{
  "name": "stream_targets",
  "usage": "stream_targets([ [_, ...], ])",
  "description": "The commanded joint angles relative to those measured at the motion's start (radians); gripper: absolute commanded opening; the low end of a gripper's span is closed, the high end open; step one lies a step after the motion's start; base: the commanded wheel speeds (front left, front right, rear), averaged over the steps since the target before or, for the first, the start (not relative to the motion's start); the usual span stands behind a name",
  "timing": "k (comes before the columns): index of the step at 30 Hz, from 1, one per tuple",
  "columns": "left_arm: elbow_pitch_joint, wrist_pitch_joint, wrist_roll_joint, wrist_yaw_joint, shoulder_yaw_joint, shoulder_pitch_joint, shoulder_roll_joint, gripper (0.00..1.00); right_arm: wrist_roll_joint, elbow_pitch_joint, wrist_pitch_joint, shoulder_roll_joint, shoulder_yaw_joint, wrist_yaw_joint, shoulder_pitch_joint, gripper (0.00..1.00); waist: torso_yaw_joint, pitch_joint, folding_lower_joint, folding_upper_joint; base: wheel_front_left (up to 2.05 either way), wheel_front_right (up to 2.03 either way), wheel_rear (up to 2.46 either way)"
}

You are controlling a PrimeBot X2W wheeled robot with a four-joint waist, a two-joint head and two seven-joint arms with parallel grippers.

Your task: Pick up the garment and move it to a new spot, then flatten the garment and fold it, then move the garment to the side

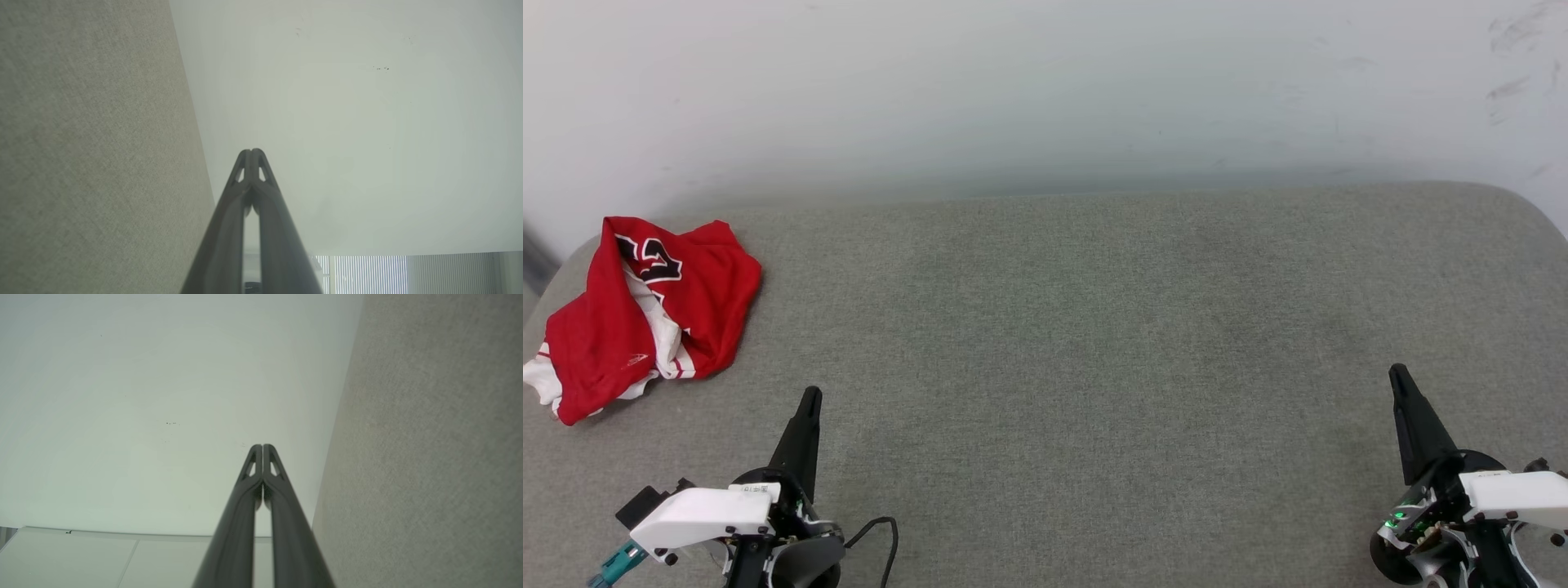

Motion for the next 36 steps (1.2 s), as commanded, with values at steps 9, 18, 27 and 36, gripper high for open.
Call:
stream_targets([
  [9, 0.000, 0.002, 0.001, -0.004, 0.002, -0.006, -0.001, 0.00, -0.004, 0.000, 0.001, 0.003, 0.001, 0.000, -0.010, 0.00, 0.000, 0.000, 0.0000, 0.0000, 0.00, 0.00, 0.00],
  [18, 0.020, -0.017, 0.010, 0.000, -0.011, 0.032, -0.004, 1.00, -0.011, 0.019, -0.017, 0.001, 0.014, 0.000, 0.032, 1.00, 0.000, 0.001, 0.0000, 0.0000, 0.00, 0.00, 0.00],
  [27, -0.008, -0.062, 0.052, 0.000, -0.023, 0.053, -0.003, 1.00, -0.053, -0.008, -0.062, 0.001, 0.037, 0.000, 0.051, 1.00, -0.002, 0.002, 0.0000, 0.0000, 0.00, 0.00, 0.00],
  [36, -0.022, -0.098, 0.093, 0.000, -0.015, 0.068, -0.003, 1.00, -0.123, -0.021, -0.098, 0.001, 0.036, 0.000, 0.065, 1.00, -0.003, 0.003, 0.0000, 0.0000, 0.00, 0.00, 0.00],
])
